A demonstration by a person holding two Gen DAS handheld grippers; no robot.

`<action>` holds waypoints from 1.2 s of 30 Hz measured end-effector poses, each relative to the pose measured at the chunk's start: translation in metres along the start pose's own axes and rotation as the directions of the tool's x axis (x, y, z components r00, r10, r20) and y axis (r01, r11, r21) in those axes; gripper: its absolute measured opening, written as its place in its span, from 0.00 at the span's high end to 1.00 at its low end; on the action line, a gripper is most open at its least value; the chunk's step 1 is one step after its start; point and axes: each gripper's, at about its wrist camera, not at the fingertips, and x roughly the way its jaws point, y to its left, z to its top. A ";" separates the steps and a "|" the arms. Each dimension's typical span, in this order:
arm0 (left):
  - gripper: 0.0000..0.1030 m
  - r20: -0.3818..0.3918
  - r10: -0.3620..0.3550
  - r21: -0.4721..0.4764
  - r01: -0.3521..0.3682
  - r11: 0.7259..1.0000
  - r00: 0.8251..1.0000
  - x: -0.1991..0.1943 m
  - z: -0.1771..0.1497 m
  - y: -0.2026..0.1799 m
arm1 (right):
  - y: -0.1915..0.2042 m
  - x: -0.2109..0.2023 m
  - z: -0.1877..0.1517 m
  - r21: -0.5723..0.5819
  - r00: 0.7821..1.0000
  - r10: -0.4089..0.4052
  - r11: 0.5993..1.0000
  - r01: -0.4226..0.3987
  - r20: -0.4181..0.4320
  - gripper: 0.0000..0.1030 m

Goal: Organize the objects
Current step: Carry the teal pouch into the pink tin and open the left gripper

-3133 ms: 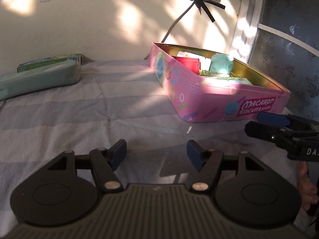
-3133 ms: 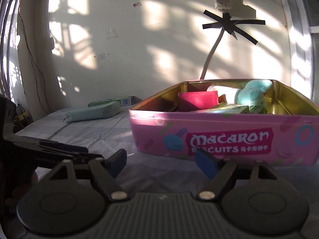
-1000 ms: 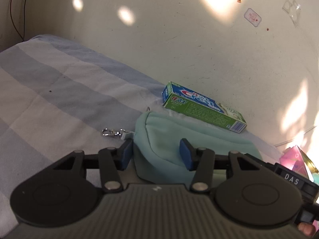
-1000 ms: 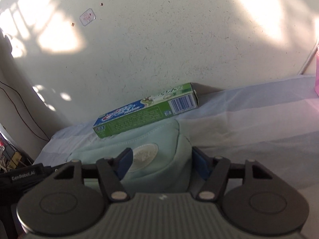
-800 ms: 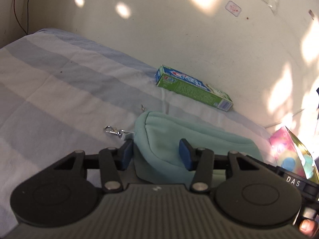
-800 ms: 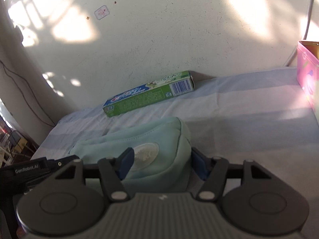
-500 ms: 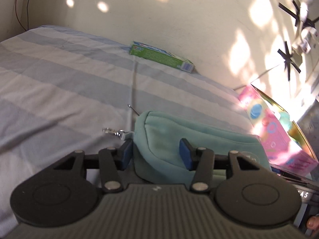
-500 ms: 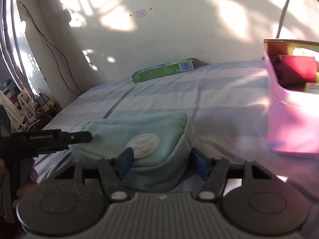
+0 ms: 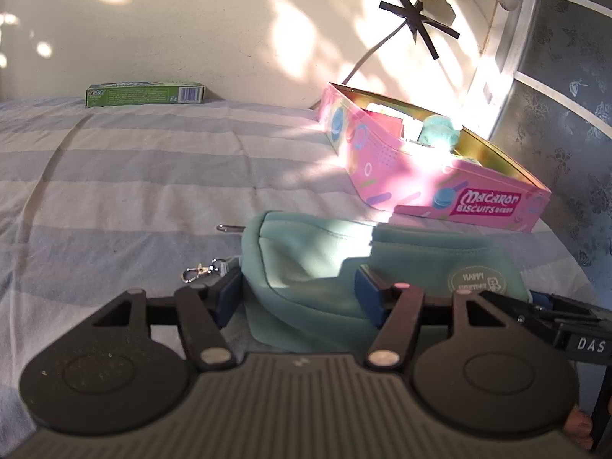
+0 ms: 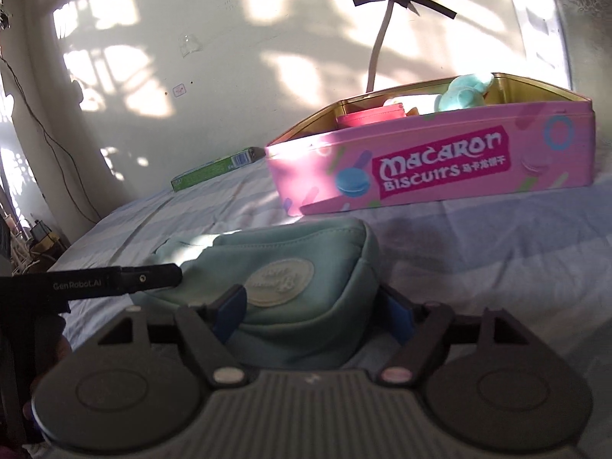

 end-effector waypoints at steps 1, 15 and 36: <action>0.37 -0.001 -0.005 -0.004 0.005 1.000 1.000 0.000 0.000 -0.001 | 0.001 -0.001 -0.002 -0.008 1.000 -0.004 1.000 0.004 0.007 0.22; 0.38 0.217 -0.113 0.028 0.110 0.994 0.970 -0.022 0.081 -0.042 | 0.021 -0.048 0.042 -0.137 0.915 -0.065 0.982 0.130 0.399 0.38; 0.37 0.133 -0.077 0.128 0.060 0.990 0.988 0.134 0.153 -0.117 | -0.109 0.048 0.126 0.067 0.880 -0.256 0.966 0.251 0.400 0.36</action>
